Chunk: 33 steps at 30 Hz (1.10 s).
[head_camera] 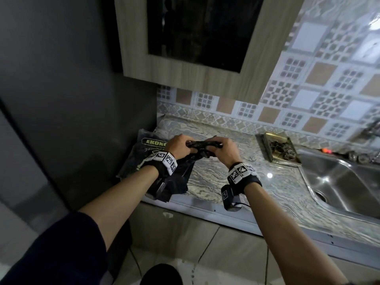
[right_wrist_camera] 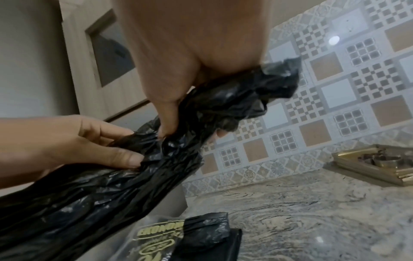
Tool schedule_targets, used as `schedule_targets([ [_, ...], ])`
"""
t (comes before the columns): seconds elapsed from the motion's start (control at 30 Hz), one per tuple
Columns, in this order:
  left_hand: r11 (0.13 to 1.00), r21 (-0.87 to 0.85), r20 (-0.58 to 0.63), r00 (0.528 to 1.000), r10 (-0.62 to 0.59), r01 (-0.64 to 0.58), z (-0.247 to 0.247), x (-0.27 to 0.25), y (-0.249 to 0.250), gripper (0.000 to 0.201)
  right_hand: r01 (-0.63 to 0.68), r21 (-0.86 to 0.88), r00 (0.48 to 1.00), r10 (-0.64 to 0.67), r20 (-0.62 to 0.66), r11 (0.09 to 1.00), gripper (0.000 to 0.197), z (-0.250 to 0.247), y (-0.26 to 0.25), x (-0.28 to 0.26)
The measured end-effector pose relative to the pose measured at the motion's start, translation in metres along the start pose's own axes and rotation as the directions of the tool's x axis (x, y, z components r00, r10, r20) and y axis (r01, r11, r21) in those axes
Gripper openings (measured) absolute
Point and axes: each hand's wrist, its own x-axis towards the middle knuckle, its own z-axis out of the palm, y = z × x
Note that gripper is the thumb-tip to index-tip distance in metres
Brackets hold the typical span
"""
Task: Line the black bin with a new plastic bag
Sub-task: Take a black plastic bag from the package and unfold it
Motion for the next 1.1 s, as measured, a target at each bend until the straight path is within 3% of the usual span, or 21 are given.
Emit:
schedule_targets([
  [0.1,0.992,-0.121,0.033,0.999,-0.022,0.026,-0.023,-0.024,-0.002,0.043,0.023,0.059,0.999,-0.021,-0.035,0.998,0.023,0.001,-0.032,-0.015],
  [0.23,0.949,-0.307,0.018,0.998,-0.068,0.07,-0.053,-0.068,-0.007,0.03,0.08,0.099,0.993,-0.071,-0.089,0.992,0.029,0.012,-0.077,-0.044],
  [0.33,0.976,-0.213,0.02,0.999,-0.043,0.046,-0.072,-0.105,-0.021,0.021,0.089,0.119,0.995,-0.083,-0.049,0.989,0.035,0.027,-0.107,-0.07],
  [0.47,0.982,-0.172,-0.095,0.991,-0.09,0.073,-0.093,-0.151,-0.04,0.02,0.062,0.15,0.995,-0.073,0.069,0.987,0.035,0.039,-0.14,-0.112],
  [0.67,0.972,-0.233,-0.226,0.971,-0.073,0.019,-0.106,-0.201,-0.034,0.024,0.072,0.168,0.997,-0.073,0.003,0.983,0.051,0.041,-0.161,-0.158],
  [0.83,0.89,-0.455,-0.142,0.986,-0.093,0.019,-0.101,-0.218,-0.012,0.026,0.028,0.47,0.999,-0.009,-0.043,0.882,0.053,0.034,-0.174,-0.189],
  [1.0,0.817,-0.575,0.031,0.999,-0.037,0.048,-0.099,-0.232,0.006,0.036,0.066,0.471,0.976,0.042,-0.215,0.88,0.03,0.019,-0.173,-0.201],
  [1.1,0.82,-0.571,0.034,0.999,-0.023,0.038,-0.088,-0.24,0.019,0.04,0.087,0.474,0.951,0.068,-0.301,0.877,0.022,0.0,-0.168,-0.209],
])
